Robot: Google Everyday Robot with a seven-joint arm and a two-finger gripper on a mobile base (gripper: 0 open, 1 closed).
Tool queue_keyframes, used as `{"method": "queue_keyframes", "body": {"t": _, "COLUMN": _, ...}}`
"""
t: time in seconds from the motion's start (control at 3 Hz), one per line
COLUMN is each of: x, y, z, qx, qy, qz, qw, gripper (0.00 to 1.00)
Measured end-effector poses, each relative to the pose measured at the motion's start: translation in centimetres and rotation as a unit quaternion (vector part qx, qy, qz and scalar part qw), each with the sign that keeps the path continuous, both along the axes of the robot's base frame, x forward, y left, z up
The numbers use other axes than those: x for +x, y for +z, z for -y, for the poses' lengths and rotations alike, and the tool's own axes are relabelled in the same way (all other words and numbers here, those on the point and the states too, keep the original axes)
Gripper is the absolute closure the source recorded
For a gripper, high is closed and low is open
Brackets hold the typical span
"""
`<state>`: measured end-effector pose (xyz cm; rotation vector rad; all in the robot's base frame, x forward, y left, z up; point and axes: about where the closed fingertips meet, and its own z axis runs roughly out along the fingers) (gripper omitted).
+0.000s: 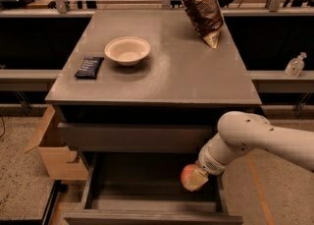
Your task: Place apple into middle drawer
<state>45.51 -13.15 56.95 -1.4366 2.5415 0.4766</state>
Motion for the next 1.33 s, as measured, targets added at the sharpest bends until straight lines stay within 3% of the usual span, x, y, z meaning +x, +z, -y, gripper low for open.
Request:
{"method": "queue_keyframes", "body": {"t": 0.33, "x": 0.7, "y": -3.3, "z": -0.1, "qx": -0.004, "qy": -0.039, "qz": -0.011, "qw": 0.9992, "gripper": 1.0}}
{"method": "queue_keyframes", "body": {"t": 1.0, "x": 1.1, "y": -8.4, "z": -0.5, "qx": 0.0, "qy": -0.081, "qz": -0.036, "qw": 0.9961, "gripper": 1.0}}
{"method": "queue_keyframes", "body": {"t": 1.33, "x": 1.2, "y": -11.4, "z": -1.2, "qx": 0.023, "qy": -0.098, "qz": -0.039, "qw": 0.9942, "gripper": 1.0}}
